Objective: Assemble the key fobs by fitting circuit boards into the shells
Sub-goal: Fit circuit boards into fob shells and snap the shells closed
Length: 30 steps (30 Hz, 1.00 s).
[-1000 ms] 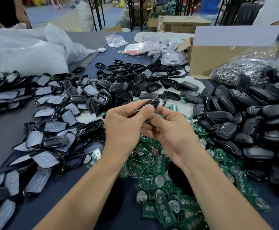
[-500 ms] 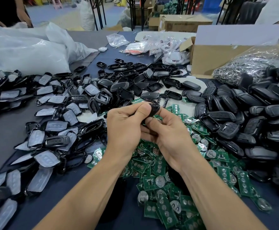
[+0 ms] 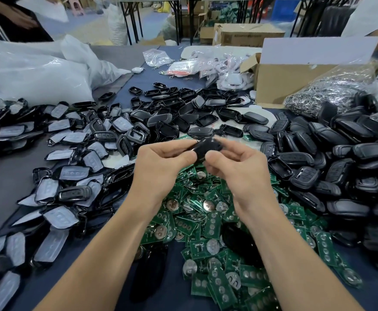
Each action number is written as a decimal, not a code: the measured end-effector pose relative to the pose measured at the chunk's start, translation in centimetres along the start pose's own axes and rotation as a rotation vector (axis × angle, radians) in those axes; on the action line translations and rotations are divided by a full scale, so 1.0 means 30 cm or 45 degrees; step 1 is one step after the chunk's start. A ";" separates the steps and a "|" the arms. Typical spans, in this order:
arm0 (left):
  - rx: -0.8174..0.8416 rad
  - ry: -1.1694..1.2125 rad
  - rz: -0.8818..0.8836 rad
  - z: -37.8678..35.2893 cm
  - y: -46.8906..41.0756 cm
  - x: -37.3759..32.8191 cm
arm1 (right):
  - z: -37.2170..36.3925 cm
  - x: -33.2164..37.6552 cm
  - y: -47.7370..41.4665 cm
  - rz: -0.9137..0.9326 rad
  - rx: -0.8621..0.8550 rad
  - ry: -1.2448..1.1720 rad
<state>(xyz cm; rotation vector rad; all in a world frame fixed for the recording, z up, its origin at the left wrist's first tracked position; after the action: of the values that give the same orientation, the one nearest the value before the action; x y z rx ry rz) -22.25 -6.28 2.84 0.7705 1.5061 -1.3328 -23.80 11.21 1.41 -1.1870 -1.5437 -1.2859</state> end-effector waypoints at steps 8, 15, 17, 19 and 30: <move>0.159 0.213 -0.126 -0.053 0.013 -0.031 | -0.021 -0.048 -0.020 -0.324 0.214 -0.437; 0.078 0.051 -0.232 -0.066 0.017 -0.036 | -0.026 -0.027 -0.021 -0.096 0.217 -0.220; 0.083 -0.021 -0.291 -0.065 0.019 -0.047 | -0.004 -0.009 -0.023 0.019 0.107 -0.129; 0.078 -0.067 -0.349 -0.057 0.022 -0.058 | 0.007 0.012 -0.018 0.128 0.060 -0.082; 0.075 0.066 -0.416 -0.054 0.023 -0.092 | 0.013 0.044 -0.005 0.315 0.049 0.019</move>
<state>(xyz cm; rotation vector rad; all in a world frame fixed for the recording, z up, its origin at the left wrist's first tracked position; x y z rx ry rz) -21.05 -4.20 5.07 0.6165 1.6921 -1.6137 -24.28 11.81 2.57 -1.2961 -1.3565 -1.0945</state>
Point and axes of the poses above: each hand's wrist, its own y-axis away from the middle knuckle, its own z-axis out of the back of the hand, x = y × z, the point moved 8 cm from there along -y, towards the middle knuckle, and after that the axes turned 13 degrees about -z, right-handed, at the moved point
